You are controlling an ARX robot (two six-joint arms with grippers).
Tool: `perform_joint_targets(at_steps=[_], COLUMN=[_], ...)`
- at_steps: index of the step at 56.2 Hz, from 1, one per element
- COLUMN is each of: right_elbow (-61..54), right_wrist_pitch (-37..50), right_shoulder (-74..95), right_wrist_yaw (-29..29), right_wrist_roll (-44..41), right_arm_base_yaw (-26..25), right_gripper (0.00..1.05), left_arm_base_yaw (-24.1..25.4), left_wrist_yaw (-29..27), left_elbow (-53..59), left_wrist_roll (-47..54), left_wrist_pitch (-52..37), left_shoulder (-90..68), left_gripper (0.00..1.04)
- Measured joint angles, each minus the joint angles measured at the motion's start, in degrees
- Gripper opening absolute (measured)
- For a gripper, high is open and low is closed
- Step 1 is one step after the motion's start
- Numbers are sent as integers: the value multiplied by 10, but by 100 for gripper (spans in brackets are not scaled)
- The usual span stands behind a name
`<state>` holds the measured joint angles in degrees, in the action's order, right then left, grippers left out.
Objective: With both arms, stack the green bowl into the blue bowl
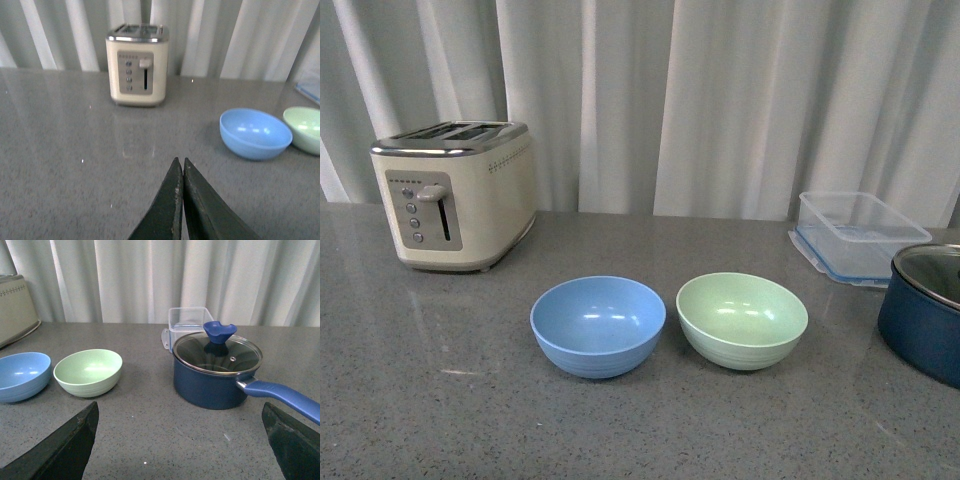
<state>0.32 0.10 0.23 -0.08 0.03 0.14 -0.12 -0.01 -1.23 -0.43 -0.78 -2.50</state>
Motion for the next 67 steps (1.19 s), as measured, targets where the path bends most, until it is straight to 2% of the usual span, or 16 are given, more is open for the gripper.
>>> perform_joint_targets(at_steps=[16, 34, 48, 51, 67], right_elbow=[0, 0, 0, 0, 0], right_wrist_pitch=[0, 0, 0, 0, 0], right_shoulder=[0, 0, 0, 0, 0], right_wrist_yaw=[0, 0, 0, 0, 0], right_wrist_roll=[0, 0, 0, 0, 0], right_arm_base_yaw=[0, 0, 0, 0, 0], right_gripper=[95, 95, 95, 95, 95], left_arm_base_yaw=[0, 0, 0, 0, 0], left_wrist_yaw=[0, 0, 0, 0, 0], left_elbow=[0, 0, 0, 0, 0], left_wrist_roll=[0, 0, 0, 1, 1], left_wrist_pitch=[7, 7, 7, 7, 7], left_shoulder=[23, 23, 23, 23, 23], left_gripper=[4, 60, 100, 97, 98])
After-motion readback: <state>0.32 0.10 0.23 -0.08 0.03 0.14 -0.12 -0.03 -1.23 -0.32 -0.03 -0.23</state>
